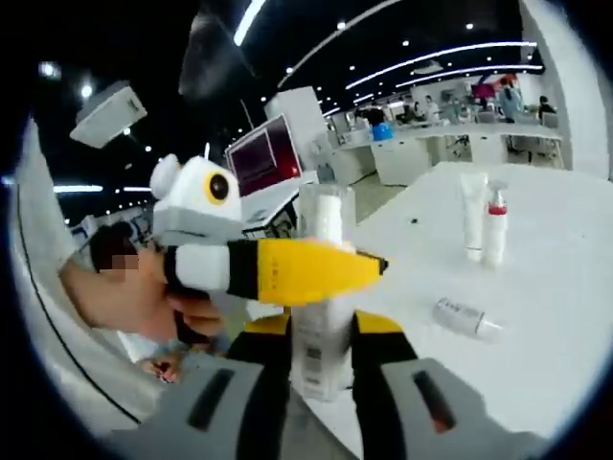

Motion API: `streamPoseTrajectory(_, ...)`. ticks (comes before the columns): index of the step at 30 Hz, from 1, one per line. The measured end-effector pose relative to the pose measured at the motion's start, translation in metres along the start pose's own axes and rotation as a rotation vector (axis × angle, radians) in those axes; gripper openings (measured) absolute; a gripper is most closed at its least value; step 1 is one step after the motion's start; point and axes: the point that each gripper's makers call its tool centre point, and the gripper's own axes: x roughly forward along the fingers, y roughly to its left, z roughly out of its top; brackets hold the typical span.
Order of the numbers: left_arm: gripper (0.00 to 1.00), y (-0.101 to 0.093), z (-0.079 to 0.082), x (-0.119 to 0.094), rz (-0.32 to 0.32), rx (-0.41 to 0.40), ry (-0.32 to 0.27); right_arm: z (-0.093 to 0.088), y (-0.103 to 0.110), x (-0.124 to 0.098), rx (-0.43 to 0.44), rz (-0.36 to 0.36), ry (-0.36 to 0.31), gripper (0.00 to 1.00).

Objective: Arrange the skincare products in the storage area until every visible bottle or jar stands upright without overlapping.

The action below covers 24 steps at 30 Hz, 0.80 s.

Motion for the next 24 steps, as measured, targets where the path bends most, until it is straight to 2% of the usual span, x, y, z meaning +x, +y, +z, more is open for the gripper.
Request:
streamPoseTrajectory(1, 0.26, -0.010, 0.003, 0.000, -0.066, -0.007, -0.004, 0.006, 0.007, -0.004, 0.028, 0.070, -0.026, 0.23)
streamPoseTrajectory(2, 0.27, -0.015, 0.005, 0.000, -0.100, -0.011, -0.004, 0.012, 0.010, -0.009, 0.062, 0.112, -0.050, 0.23)
streamPoseTrajectory(3, 0.28, -0.022, 0.005, 0.000, -0.145, -0.013, 0.008, 0.012, 0.014, -0.012, 0.087, 0.160, -0.041, 0.23)
streamPoseTrajectory(4, 0.28, -0.025, 0.004, 0.000, -0.165, -0.013, 0.016, 0.013, 0.017, -0.014, 0.096, 0.179, -0.043, 0.23)
streamPoseTrajectory(5, 0.28, -0.033, 0.001, -0.002, -0.217, -0.002, 0.047, 0.020, 0.015, -0.019, 0.102, 0.199, -0.076, 0.23)
streamPoseTrajectory(7, 0.28, -0.044, 0.000, -0.004, -0.276, 0.000, 0.063, 0.022, 0.026, -0.027, 0.154, 0.301, -0.072, 0.23)
streamPoseTrajectory(8, 0.28, -0.050, 0.002, -0.005, -0.309, -0.027, 0.062, 0.023, 0.025, -0.029, 0.140, 0.307, -0.079, 0.23)
streamPoseTrajectory(10, 0.28, -0.058, 0.002, -0.007, -0.358, -0.046, 0.066, 0.024, 0.036, -0.033, 0.122, 0.367, -0.081, 0.23)
streamPoseTrajectory(14, 0.26, -0.065, 0.002, -0.008, -0.407, -0.080, 0.082, 0.025, 0.044, -0.033, 0.132, 0.423, -0.082, 0.23)
streamPoseTrajectory(17, 0.26, -0.061, 0.000, -0.008, -0.396, -0.076, 0.098, 0.023, 0.043, -0.032, 0.129, 0.418, -0.075, 0.24)
streamPoseTrajectory(20, 0.26, -0.049, 0.001, -0.004, -0.324, -0.017, 0.083, 0.021, 0.036, -0.027, 0.107, 0.374, -0.064, 0.24)
streamPoseTrajectory(22, 0.26, -0.036, 0.003, -0.002, -0.256, 0.014, 0.072, 0.020, 0.020, -0.022, 0.074, 0.272, -0.057, 0.24)
streamPoseTrajectory(23, 0.26, -0.028, 0.006, -0.001, -0.202, 0.035, 0.051, 0.019, 0.018, -0.022, 0.064, 0.255, -0.053, 0.25)
streamPoseTrajectory(24, 0.26, -0.023, 0.008, 0.000, -0.164, 0.043, 0.037, 0.020, 0.009, -0.019, 0.022, 0.185, -0.051, 0.26)
